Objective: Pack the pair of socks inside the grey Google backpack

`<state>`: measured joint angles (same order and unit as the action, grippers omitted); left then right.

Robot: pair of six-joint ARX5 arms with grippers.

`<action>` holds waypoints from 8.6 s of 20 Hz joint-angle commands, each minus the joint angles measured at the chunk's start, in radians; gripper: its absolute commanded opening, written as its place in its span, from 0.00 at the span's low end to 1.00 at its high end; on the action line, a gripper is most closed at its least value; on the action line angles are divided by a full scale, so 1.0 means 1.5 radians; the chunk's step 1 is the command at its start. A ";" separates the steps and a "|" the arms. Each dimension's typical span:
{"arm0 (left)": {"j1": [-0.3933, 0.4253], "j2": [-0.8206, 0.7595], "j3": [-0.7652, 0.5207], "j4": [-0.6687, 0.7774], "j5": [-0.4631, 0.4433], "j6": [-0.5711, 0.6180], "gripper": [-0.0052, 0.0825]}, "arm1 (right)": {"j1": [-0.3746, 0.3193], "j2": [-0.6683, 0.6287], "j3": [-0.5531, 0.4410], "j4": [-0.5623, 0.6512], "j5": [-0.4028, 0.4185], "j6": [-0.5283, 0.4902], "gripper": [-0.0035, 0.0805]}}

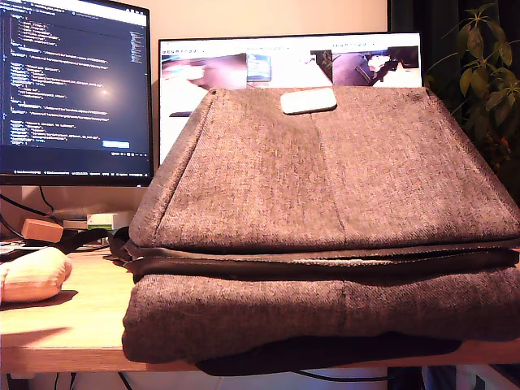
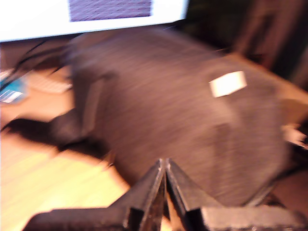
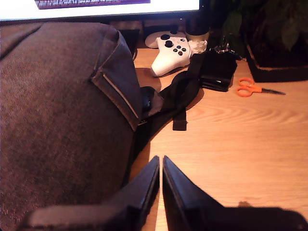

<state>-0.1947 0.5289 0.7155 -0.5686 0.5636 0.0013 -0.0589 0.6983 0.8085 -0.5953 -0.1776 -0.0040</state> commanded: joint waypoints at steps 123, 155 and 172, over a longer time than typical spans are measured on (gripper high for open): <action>-0.300 0.342 0.260 -0.142 -0.490 0.144 0.37 | 0.774 0.330 0.261 -0.093 0.484 -0.359 0.03; -0.007 0.782 0.260 -0.139 -0.308 0.459 0.81 | 0.766 0.330 0.299 -0.116 0.434 -0.346 0.03; -0.028 0.782 0.289 -0.196 -0.381 0.257 0.03 | 0.739 0.330 0.300 -0.106 0.437 -0.323 0.03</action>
<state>-0.2241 1.7351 1.1427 -0.8612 -0.0097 0.4267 1.0592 1.2137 1.2263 -0.7845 0.4755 -0.4992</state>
